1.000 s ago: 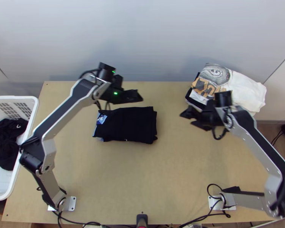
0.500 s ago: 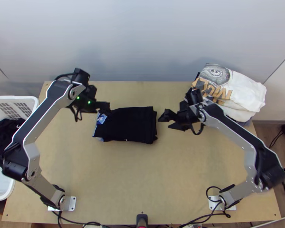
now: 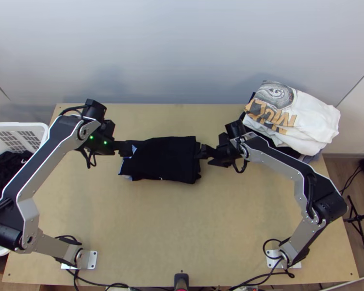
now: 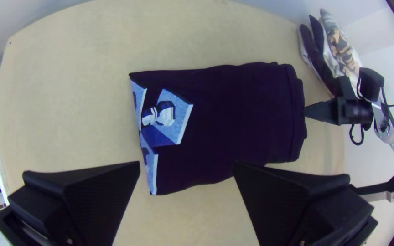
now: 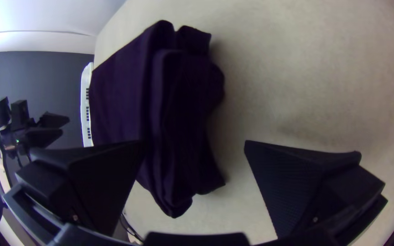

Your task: Fold the t-shirt

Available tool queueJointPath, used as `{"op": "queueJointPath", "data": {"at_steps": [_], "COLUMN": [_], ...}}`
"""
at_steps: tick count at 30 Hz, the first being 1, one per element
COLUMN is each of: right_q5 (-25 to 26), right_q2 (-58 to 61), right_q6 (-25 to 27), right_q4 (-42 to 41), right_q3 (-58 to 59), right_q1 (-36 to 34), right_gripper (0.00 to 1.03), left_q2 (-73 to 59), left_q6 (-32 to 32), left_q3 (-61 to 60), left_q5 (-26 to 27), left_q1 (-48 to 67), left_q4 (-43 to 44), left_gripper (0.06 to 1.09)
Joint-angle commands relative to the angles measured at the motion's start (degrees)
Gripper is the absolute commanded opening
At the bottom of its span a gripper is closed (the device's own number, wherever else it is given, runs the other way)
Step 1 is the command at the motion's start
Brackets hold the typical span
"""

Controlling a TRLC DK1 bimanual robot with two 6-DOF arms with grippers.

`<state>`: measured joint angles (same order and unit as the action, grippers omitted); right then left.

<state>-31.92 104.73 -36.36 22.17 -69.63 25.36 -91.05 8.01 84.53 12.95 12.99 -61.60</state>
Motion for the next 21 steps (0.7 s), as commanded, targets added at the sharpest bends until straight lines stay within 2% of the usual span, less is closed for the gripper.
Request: {"op": "queueJointPath", "data": {"at_steps": [1,5,15,19,21], "right_q5": [1.95,3.88,3.97,3.45,1.34], "right_q2": [-1.63,-1.1,6.89,9.79,10.85], "right_q6": [-1.43,-1.43,-1.61,-2.22,-3.37], "right_q4": [-1.43,-1.43,-2.66,-4.07,-5.74], "right_q3": [-1.3,-1.65,-5.96,-7.63,-7.98], "right_q1": [2.32,4.43,6.28,5.57,5.48], "right_gripper": [0.98,0.98,0.98,0.98,0.98], "left_q2": [1.57,1.66,2.8,3.33,3.77], "left_q6": [0.78,0.95,-0.1,-0.98,-1.59], "left_q3": [-1.3,-1.12,-0.51,-0.51,-0.6], "left_q5": [-0.29,-0.47,-1.35,-1.35,-1.35], "left_q1": [-0.16,-0.07,-1.48,-3.15,-4.03], "left_q4": [0.34,0.34,0.17,-0.45,-0.89], "left_gripper": [1.05,1.05,1.05,1.05,1.05]}}
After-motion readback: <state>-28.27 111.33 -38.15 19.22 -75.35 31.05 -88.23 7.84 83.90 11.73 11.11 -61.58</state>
